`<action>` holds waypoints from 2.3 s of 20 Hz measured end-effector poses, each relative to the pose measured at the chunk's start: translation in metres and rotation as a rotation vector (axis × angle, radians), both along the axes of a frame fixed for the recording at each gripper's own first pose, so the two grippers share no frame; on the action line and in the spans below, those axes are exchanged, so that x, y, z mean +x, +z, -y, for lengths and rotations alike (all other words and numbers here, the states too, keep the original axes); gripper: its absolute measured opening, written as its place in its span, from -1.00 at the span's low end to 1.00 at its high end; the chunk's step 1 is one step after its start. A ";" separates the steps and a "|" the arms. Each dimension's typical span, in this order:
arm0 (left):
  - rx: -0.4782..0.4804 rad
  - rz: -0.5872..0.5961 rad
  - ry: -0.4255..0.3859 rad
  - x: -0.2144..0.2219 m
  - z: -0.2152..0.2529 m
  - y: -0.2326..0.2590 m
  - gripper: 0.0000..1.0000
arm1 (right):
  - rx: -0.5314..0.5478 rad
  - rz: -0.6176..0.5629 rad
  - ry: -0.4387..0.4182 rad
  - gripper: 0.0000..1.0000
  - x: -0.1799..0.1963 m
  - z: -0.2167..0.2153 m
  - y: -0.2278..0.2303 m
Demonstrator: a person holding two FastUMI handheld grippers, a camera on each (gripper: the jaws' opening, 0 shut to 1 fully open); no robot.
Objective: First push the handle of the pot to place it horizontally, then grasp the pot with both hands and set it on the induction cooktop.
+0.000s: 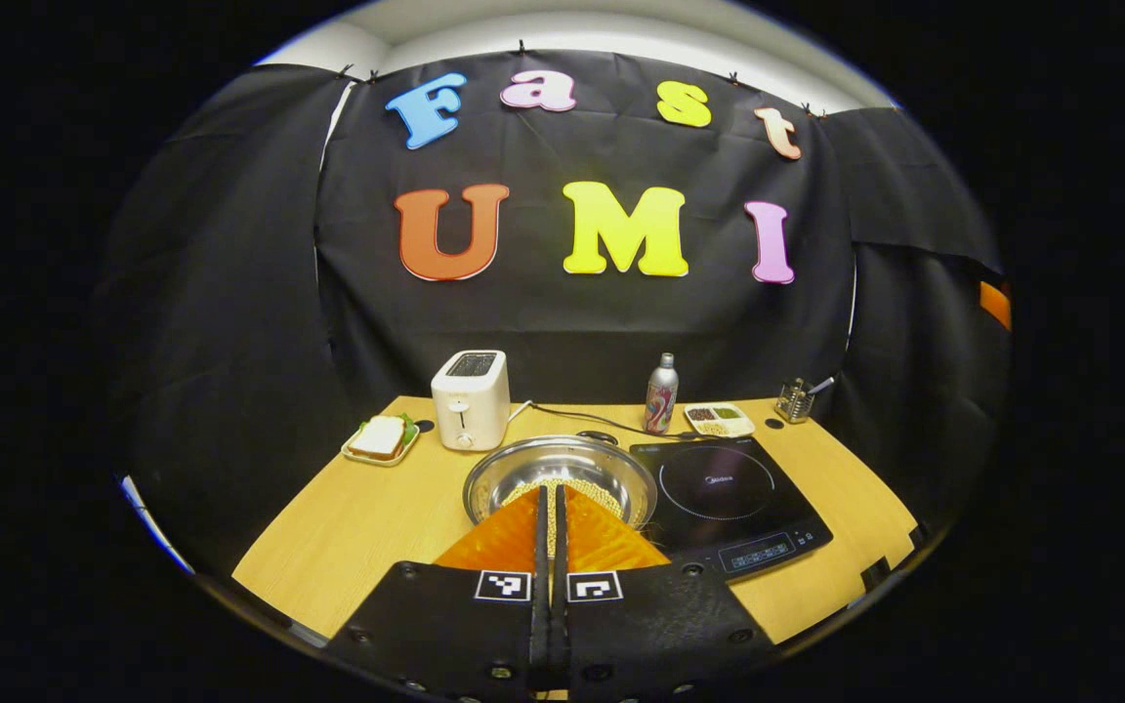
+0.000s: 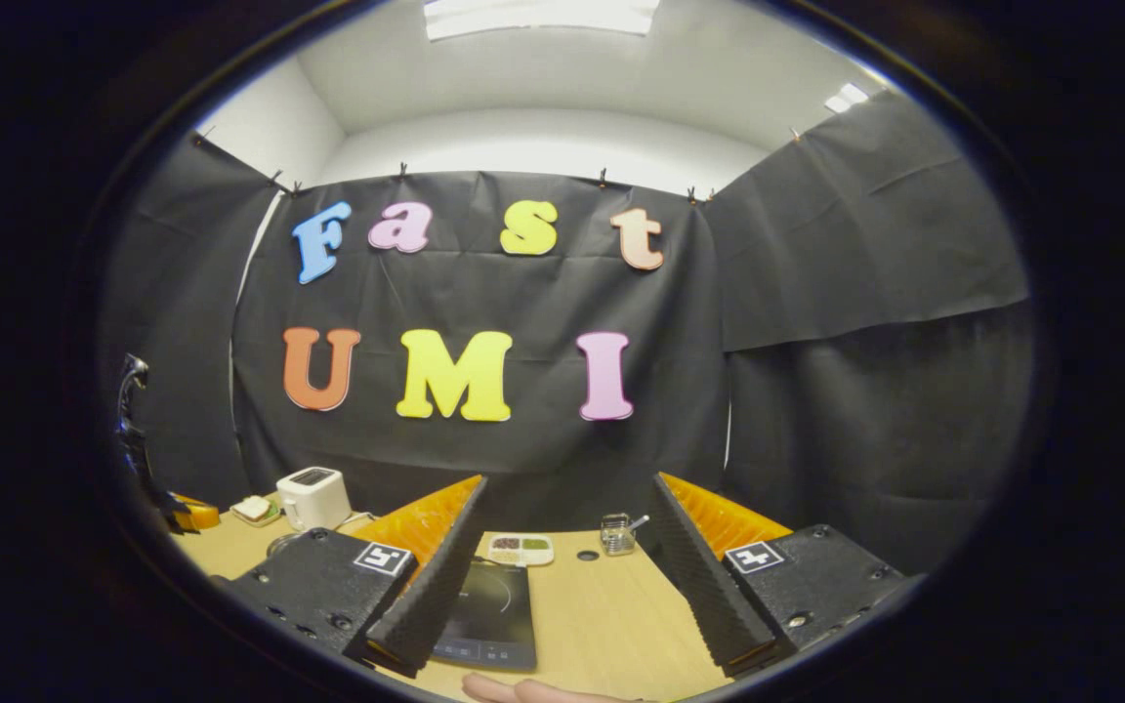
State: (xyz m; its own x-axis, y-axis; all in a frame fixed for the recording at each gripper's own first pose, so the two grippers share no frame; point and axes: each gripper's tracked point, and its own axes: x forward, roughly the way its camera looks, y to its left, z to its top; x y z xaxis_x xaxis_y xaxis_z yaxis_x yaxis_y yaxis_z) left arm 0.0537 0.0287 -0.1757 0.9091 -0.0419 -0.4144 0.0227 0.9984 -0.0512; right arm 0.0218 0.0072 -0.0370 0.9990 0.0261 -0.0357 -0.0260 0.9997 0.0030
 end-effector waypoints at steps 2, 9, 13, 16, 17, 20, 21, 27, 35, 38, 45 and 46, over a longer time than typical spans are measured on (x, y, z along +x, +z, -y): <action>0.004 -0.039 -0.013 0.004 0.003 -0.016 -1.00 | -0.002 -0.011 0.000 0.96 0.003 -0.001 -0.005; -0.024 -0.174 -0.048 0.009 0.008 -0.071 -1.00 | -0.003 -0.030 -0.004 1.00 0.010 0.001 -0.011; -0.025 -0.246 -0.060 0.012 0.011 -0.102 -1.00 | -0.008 -0.026 -0.005 1.00 0.012 0.001 -0.013; -0.044 -0.293 -0.072 0.013 0.015 -0.123 -1.00 | -0.009 -0.033 -0.005 1.00 0.014 0.000 -0.017; -0.047 -0.309 -0.077 0.013 0.017 -0.131 -1.00 | -0.009 -0.035 -0.006 1.00 0.014 0.000 -0.019; -0.048 -0.366 -0.086 0.015 0.019 -0.154 -1.00 | -0.007 -0.043 -0.007 0.96 0.015 0.001 -0.024; -0.043 -0.381 -0.086 0.016 0.020 -0.161 -1.00 | -0.005 -0.044 -0.008 1.00 0.016 0.002 -0.026; -0.029 -0.434 -0.065 0.021 0.012 -0.182 -1.00 | 0.002 -0.046 -0.005 1.00 0.020 0.005 -0.031; -0.041 -0.443 -0.058 0.023 0.005 -0.185 -1.00 | 0.013 -0.045 -0.005 1.00 0.022 0.006 -0.034; -0.027 -0.441 -0.031 0.023 -0.003 -0.186 -1.00 | 0.008 -0.046 -0.004 1.00 0.021 0.004 -0.034; -0.045 -0.443 0.002 0.026 -0.025 -0.188 -1.00 | 0.016 -0.046 0.002 1.00 0.026 0.001 -0.035; -0.047 -0.444 0.005 0.027 -0.027 -0.188 -1.00 | 0.016 -0.048 0.002 1.00 0.026 0.002 -0.036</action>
